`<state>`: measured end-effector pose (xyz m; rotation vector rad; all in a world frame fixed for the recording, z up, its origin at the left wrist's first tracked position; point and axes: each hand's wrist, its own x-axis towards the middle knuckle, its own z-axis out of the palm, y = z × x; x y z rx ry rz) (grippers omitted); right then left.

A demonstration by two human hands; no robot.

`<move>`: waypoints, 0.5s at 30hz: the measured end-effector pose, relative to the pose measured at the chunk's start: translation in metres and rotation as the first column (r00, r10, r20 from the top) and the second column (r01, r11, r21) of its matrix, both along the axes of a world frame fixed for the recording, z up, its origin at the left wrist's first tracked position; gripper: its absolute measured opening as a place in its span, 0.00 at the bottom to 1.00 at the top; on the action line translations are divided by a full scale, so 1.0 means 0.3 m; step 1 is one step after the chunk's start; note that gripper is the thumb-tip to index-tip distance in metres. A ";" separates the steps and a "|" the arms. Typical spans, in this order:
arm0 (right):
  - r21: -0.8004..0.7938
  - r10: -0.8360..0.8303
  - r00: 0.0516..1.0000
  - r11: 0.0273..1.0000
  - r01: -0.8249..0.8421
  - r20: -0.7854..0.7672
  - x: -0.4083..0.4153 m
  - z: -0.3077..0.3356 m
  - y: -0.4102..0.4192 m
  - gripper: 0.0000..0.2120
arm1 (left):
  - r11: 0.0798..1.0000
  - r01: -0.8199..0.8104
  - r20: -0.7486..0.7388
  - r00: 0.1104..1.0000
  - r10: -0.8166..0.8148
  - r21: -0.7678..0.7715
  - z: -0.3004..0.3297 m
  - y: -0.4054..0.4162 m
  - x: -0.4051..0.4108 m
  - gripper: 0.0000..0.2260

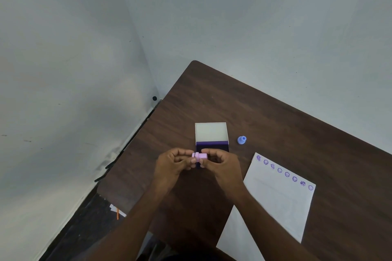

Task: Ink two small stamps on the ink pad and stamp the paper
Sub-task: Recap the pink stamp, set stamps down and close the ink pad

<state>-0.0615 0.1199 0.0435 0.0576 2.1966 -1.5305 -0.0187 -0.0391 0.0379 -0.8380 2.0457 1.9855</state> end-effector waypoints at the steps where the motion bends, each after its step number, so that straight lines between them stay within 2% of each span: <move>1: -0.002 0.002 1.000 1.000 -0.002 0.004 0.001 -0.001 -0.003 0.14 | 1.000 0.002 -0.004 1.000 -0.002 0.000 0.001 -0.002 0.000 0.13; 6: -0.017 -0.008 0.999 1.000 0.009 0.043 0.002 -0.011 -0.008 0.15 | 0.999 -0.027 -0.016 0.999 0.027 0.017 0.010 0.008 0.001 0.09; 15: -0.015 0.050 0.997 0.999 -0.049 0.051 -0.011 -0.009 0.007 0.15 | 0.997 -0.032 -0.029 0.999 0.034 0.069 0.021 -0.008 0.000 0.11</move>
